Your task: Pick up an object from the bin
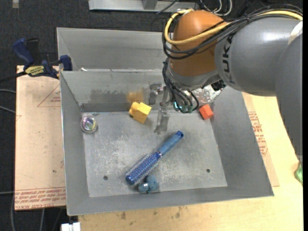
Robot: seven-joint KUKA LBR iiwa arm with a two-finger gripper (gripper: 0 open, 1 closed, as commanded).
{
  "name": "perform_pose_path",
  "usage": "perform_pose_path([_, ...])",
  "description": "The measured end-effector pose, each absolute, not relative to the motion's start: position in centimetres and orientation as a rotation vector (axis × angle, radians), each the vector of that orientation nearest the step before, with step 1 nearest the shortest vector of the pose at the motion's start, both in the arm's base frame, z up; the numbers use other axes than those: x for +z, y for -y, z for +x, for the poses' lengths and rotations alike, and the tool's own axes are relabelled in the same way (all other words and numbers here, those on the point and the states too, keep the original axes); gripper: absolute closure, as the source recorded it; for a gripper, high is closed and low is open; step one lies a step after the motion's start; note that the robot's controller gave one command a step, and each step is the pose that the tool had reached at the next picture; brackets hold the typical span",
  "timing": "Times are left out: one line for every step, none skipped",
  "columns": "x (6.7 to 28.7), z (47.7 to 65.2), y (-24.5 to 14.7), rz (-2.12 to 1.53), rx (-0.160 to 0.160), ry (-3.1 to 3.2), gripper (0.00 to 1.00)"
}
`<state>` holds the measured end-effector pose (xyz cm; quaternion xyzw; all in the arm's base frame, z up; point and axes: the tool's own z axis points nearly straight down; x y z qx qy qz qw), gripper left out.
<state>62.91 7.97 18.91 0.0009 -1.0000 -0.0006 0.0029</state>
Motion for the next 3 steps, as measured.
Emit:
perform_pose_path([6.8, 56.1, -6.6, 0.938, -0.003, 2.995, 0.0])
perform_pose_path([10.1, 56.2, -6.2, 1.138, 0.0, 2.933, 0.0])
perform_pose_path([10.0, 57.9, -7.5, 1.242, -0.001, 2.891, 0.0])
